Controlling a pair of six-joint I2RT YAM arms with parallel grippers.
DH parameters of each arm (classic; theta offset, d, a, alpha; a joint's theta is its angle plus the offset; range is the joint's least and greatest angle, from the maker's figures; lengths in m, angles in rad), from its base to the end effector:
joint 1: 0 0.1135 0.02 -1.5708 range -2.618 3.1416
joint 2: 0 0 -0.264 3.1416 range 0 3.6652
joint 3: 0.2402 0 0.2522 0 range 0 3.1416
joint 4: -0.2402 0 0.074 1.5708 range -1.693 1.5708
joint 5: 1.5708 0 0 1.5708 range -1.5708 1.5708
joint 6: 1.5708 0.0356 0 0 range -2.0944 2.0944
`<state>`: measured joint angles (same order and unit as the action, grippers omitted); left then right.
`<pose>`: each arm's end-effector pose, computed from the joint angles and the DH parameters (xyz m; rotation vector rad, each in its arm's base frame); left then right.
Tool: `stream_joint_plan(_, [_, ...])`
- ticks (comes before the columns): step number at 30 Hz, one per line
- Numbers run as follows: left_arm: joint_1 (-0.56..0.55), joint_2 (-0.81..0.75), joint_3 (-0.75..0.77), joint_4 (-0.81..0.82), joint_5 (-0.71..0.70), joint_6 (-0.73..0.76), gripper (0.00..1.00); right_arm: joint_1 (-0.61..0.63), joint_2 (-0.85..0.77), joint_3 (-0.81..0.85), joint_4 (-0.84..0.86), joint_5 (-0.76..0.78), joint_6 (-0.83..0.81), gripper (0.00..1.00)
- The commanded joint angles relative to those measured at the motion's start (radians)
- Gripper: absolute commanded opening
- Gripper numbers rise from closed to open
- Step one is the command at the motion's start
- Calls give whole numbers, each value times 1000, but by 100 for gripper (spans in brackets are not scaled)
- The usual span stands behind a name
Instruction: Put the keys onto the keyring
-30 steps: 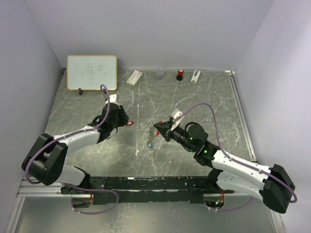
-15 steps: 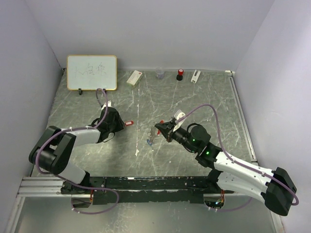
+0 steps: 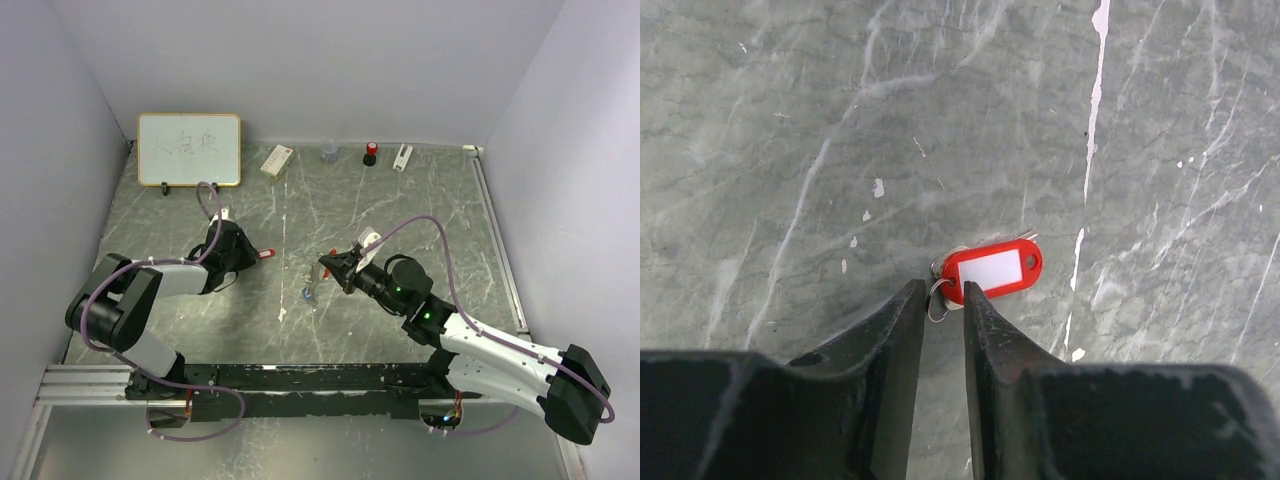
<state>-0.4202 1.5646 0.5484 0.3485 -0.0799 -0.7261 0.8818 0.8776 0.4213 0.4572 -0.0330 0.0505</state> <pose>0.2608 -0.1134 0.1331 -0.3927 2.2560 -0.5252 0.1308 0.1607 0.2626 -0.6789 1.4718 0.7529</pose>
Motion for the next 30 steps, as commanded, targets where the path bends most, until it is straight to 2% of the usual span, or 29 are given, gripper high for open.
stream_joint_plan(1, [11, 27, -8, 22, 45, -10, 30, -1, -13, -7, 28, 13, 8, 0])
stream_joint_plan(8, [15, 21, -7, 17, 51, -9, 7, -1, -10, -9, 32, 16, 8, 0])
stream_joint_plan(14, [15, -45, 7, 25, 87, 55, 7, -1, -3, 3, 18, 20, -5, 0])
stream_joint_plan(21, [15, -186, 37, 116, 260, 237, 7, -1, 16, 54, -37, 11, -38, 0])
stream_joint_plan(30, [16, -275, 58, 288, 525, 415, 7, -2, 101, 144, -101, -27, -54, 0])
